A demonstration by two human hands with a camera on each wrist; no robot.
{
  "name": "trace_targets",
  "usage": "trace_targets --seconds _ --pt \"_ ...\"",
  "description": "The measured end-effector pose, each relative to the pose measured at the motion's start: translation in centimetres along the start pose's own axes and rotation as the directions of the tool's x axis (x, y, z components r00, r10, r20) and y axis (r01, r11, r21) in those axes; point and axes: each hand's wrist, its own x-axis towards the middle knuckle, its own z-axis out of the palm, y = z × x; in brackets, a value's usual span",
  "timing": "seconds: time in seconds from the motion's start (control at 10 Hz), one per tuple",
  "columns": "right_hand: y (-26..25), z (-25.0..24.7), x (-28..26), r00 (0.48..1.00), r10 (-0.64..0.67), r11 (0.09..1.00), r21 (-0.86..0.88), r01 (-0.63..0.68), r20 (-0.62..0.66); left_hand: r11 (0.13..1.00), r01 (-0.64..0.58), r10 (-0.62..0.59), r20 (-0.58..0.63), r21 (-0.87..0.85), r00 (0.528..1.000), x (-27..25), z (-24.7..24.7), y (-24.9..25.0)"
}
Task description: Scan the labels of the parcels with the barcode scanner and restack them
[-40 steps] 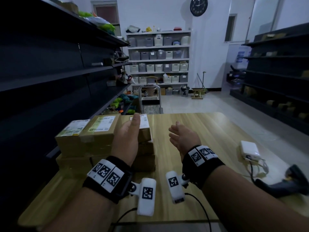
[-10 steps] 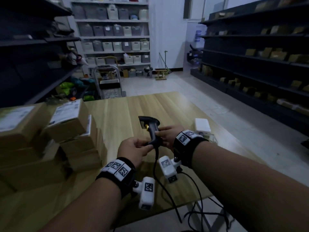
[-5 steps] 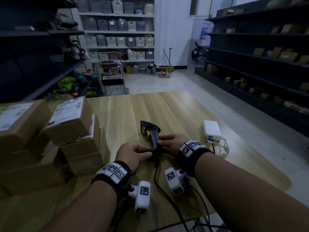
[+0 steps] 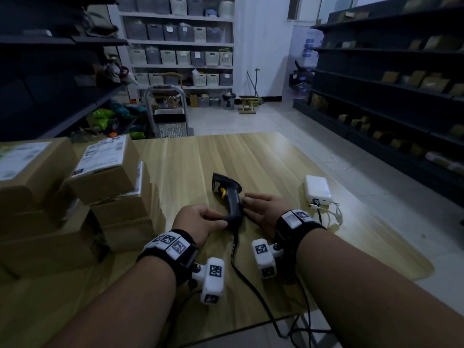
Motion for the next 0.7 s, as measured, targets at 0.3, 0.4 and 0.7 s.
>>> trace_targets --seconds 0.3,0.4,0.7 --pt "0.0 0.3 -0.7 0.998 0.012 0.980 0.200 -0.001 -0.056 0.996 0.072 -0.074 -0.032 -0.056 0.997 -0.4 -0.1 0.3" --pt "-0.1 0.5 -0.6 0.995 0.003 0.993 0.115 0.009 -0.102 0.994 0.084 -0.087 -0.037 -0.068 0.995 -0.9 0.0 0.8" --pt "2.8 -0.2 3.9 0.963 -0.104 0.935 -0.355 0.010 -0.247 0.919 0.227 -0.204 0.102 -0.322 0.974 -1.5 -0.6 2.5"
